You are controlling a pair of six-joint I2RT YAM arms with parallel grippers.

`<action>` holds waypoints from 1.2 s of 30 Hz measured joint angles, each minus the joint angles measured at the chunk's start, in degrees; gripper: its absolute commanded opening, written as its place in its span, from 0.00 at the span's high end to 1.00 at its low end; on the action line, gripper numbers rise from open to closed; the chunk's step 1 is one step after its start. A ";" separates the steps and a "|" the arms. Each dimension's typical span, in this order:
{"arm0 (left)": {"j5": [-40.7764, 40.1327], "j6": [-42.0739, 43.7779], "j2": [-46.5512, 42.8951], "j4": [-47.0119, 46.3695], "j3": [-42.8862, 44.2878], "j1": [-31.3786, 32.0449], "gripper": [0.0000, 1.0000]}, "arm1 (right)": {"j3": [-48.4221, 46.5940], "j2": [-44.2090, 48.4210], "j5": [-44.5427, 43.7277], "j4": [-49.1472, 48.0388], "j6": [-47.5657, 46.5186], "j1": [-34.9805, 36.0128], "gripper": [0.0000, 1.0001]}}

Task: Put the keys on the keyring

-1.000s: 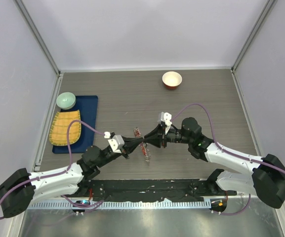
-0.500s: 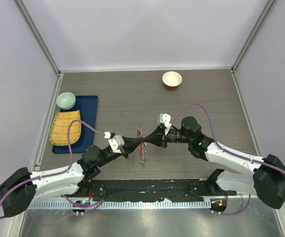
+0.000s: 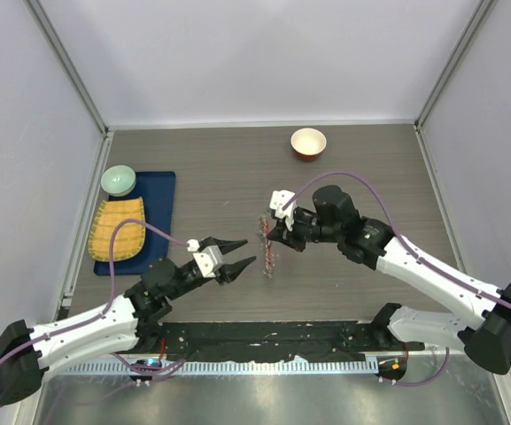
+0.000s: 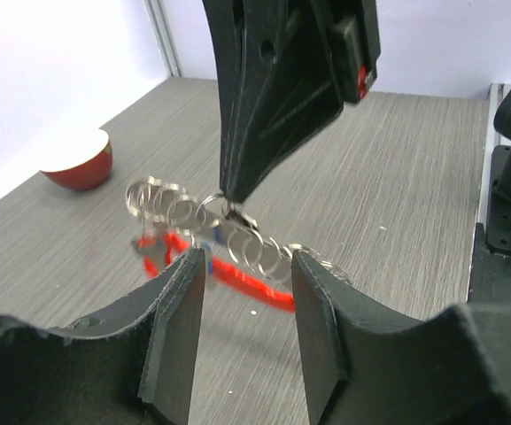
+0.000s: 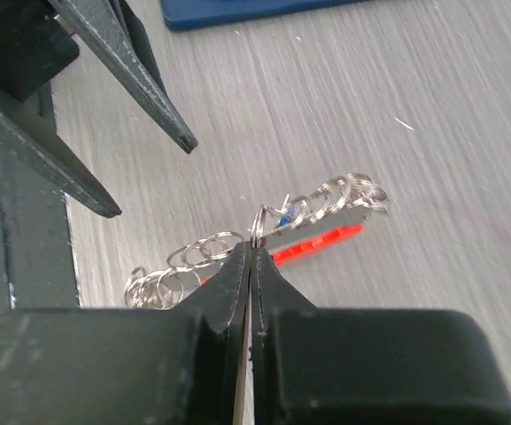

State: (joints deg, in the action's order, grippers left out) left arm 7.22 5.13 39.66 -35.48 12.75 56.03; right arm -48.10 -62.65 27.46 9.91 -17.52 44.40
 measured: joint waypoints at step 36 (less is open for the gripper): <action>6.84 -3.39 27.61 -21.22 0.31 0.09 0.73 | -11.98 -5.35 -12.37 25.66 -12.50 8.81 0.99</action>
State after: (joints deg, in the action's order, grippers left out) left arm 14.06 1.74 67.26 -56.71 13.06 56.12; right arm -60.07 -68.01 15.09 35.57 -30.02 53.21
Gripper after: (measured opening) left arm 0.273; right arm 0.057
